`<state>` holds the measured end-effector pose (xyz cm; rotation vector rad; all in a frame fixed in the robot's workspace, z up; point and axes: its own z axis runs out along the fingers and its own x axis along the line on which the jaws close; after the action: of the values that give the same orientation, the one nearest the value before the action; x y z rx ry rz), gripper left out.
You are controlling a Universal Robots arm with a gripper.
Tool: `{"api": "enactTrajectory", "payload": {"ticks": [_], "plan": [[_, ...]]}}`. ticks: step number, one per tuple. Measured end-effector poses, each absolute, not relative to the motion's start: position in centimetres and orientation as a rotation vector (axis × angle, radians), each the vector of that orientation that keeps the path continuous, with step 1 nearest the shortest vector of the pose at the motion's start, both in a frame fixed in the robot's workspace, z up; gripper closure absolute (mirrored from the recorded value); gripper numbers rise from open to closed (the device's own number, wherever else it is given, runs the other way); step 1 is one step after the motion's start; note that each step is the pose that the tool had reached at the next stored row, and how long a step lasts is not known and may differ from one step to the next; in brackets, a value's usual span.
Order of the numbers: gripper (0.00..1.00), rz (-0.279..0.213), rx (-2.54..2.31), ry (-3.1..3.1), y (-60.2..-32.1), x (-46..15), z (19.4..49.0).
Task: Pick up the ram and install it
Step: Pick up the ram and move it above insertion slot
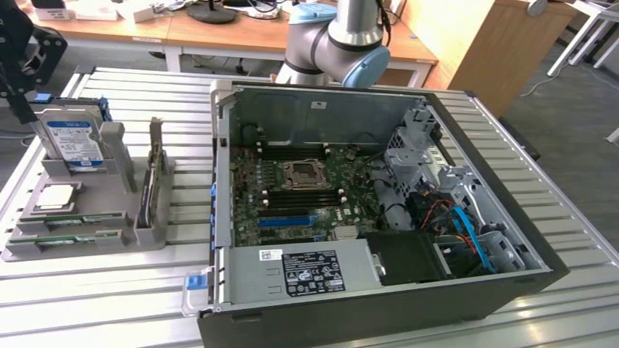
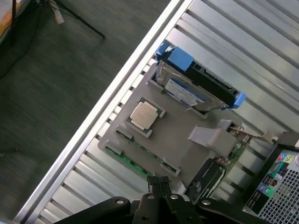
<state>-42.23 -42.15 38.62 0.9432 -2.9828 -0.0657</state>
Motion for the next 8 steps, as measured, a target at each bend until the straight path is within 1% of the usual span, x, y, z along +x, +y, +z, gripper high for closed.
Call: {"api": "enactTrajectory", "payload": {"ticks": [8], "plan": [[0.89,-0.064,1.158,-2.903,-42.15,-42.23,38.61]]}}
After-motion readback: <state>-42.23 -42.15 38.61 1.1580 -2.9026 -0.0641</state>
